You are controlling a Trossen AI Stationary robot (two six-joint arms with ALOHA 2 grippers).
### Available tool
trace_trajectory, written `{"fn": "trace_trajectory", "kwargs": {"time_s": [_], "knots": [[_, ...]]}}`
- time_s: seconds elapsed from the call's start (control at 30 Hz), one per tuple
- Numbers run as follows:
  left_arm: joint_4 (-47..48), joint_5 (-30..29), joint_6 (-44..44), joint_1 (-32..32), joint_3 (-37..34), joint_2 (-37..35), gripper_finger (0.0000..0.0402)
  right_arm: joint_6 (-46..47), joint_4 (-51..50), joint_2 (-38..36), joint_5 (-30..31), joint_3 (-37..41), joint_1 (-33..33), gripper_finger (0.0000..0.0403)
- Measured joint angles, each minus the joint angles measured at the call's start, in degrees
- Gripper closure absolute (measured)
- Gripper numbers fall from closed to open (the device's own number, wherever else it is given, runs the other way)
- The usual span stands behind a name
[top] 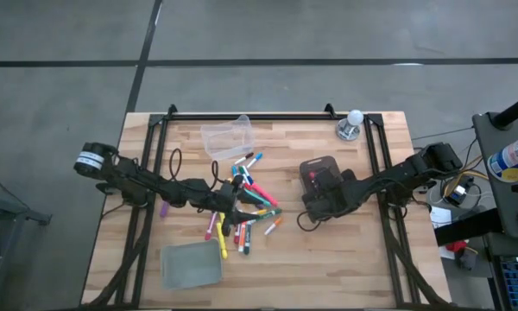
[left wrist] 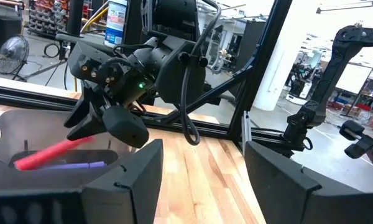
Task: Pick & Place Markers
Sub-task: Put the pink highlighter pen into the black bin
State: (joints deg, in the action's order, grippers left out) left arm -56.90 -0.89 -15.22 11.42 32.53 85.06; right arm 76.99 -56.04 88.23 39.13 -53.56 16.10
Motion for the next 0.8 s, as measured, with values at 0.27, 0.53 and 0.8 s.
{"fn": "trace_trajectory", "kwargs": {"time_s": [0.27, 0.53, 0.8], "knots": [[0.0, 0.0, -0.2, 0.0, 0.0, 0.0, 0.0181, 0.0, 0.3, 0.0, 0.0, 0.0, 0.0, 0.0230], [10.7, 0.4, -3.4, 0.0, 0.0, -7.3, 0.0181, -1.1, 0.5, 0.0, 0.0, -0.5, 0.0, 0.0216], [35.0, -0.4, -7.2, 0.0, 0.0, -23.0, 0.0181, -1.1, 0.8, 0.0, -0.1, -0.5, 0.0, 0.0216]]}}
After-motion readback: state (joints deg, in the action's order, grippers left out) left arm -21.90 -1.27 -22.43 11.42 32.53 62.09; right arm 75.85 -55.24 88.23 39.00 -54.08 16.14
